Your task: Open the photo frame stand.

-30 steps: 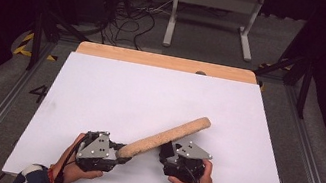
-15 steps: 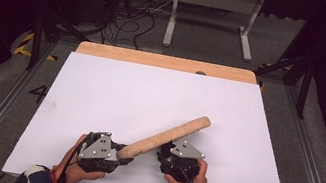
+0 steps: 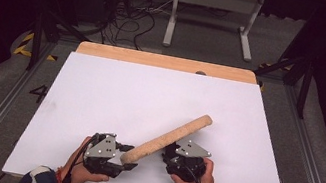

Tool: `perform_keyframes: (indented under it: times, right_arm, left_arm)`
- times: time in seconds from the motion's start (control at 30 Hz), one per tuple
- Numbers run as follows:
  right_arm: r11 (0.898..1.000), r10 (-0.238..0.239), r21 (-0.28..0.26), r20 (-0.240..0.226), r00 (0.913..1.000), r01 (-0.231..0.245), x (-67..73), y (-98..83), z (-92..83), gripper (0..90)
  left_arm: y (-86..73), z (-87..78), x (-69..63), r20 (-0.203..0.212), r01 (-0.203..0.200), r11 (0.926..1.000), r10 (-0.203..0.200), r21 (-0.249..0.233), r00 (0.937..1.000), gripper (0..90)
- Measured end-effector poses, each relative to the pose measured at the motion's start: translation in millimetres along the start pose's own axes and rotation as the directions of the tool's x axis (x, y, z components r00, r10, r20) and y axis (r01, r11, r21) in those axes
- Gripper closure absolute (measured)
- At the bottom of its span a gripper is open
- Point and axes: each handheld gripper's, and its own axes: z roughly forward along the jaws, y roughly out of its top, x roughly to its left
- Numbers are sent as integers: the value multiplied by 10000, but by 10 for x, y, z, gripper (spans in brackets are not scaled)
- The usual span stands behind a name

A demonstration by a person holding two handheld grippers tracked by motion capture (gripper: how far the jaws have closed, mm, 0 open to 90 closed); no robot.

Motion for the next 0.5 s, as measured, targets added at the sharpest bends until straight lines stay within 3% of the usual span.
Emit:
perform_keyframes:
  times: [0.13, 0.27, 0.43, 0.5]
  right_arm:
    - [10000, -47, 11, -81, 10000, 48, -36, -15, -24, 445]
    - [10000, -75, 10, -322, 9995, 75, -80, -37, -63, 437]
    - [9995, -294, 108, -330, 9990, 298, -101, -44, -84, 441]
    - [9989, -417, 199, -292, 9987, 423, -105, -31, -88, 444]
  left_arm:
    - [-7, -45, 31, 269, 67, 9997, -60, -241, 9996, 370]
    - [-1, -90, 24, 412, -287, 9995, 292, -107, 9987, 359]
    - [-22, -93, 22, 1191, -430, 9986, 465, -312, 9918, 512]
    - [-29, -84, 22, 1221, -421, 9987, 452, -281, 9915, 544]
